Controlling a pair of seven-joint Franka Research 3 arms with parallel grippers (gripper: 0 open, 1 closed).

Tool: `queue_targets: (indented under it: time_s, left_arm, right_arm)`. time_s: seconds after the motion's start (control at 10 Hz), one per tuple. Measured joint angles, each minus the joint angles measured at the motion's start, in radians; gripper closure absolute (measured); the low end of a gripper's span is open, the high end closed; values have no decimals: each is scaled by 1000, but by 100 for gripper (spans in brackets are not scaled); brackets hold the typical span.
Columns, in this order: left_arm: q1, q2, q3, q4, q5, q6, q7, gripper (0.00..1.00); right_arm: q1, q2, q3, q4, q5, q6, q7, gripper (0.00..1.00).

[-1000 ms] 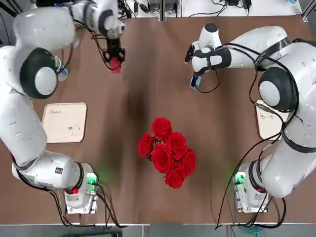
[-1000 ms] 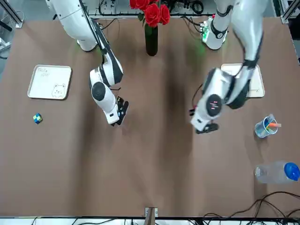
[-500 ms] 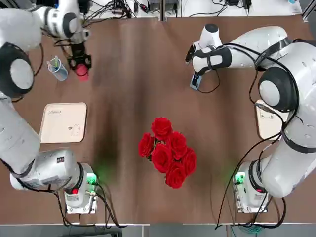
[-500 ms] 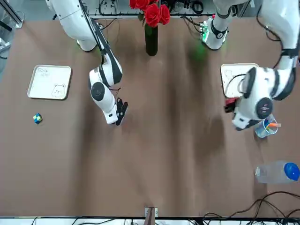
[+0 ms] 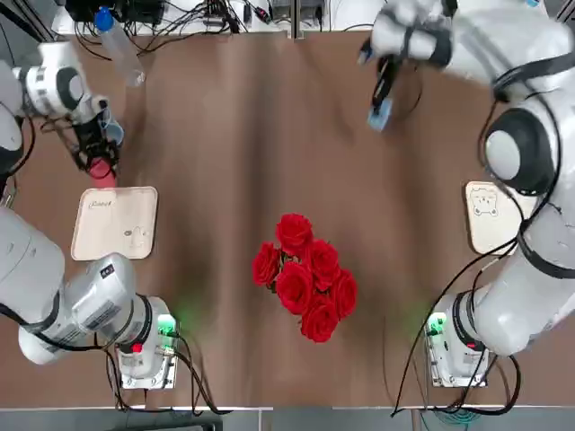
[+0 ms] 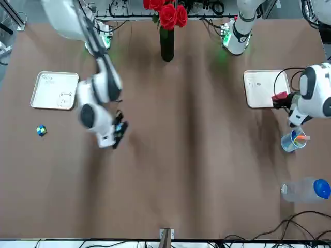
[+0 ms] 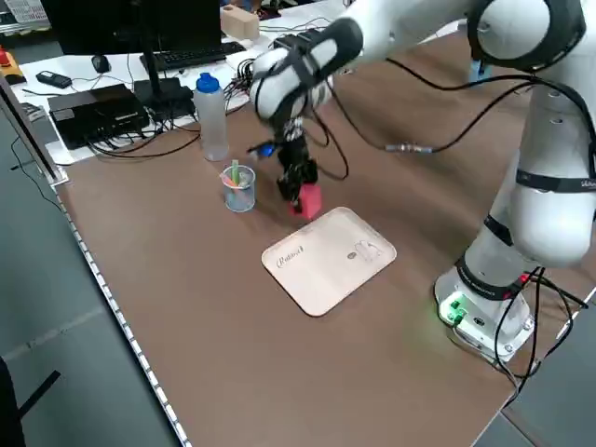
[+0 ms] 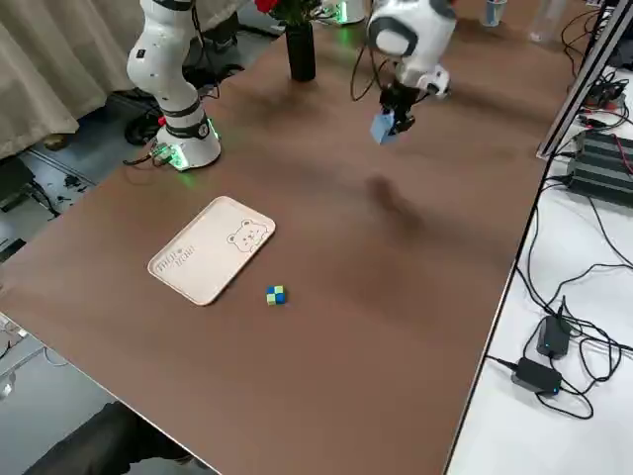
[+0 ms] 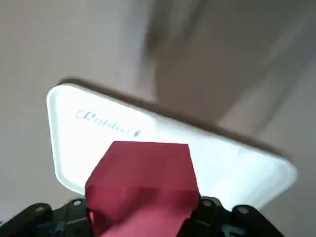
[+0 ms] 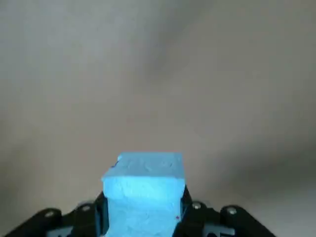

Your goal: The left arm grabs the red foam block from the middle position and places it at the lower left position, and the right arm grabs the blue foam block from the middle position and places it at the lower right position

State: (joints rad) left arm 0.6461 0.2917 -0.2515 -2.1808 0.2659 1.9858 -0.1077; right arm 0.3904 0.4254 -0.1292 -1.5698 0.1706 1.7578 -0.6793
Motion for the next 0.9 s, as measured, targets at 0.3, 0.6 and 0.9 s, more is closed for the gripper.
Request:
queue_targets:
  time_s: [0.3, 0.6, 0.9]
  left_arm:
    - [77, -1, -3, -78, 22, 61, 89, 35]
    - [77, 16, -6, -129, 77, 103, 87, 34]
    - [79, 35, -7, -126, 136, 118, 87, 8]
  right_arm:
    - [-165, -27, -7, 261, -36, -228, -2, 48]
    - [-238, -23, -38, 307, -48, -255, 92, 48]
    - [-363, -56, -135, 328, -51, -364, 130, 48]
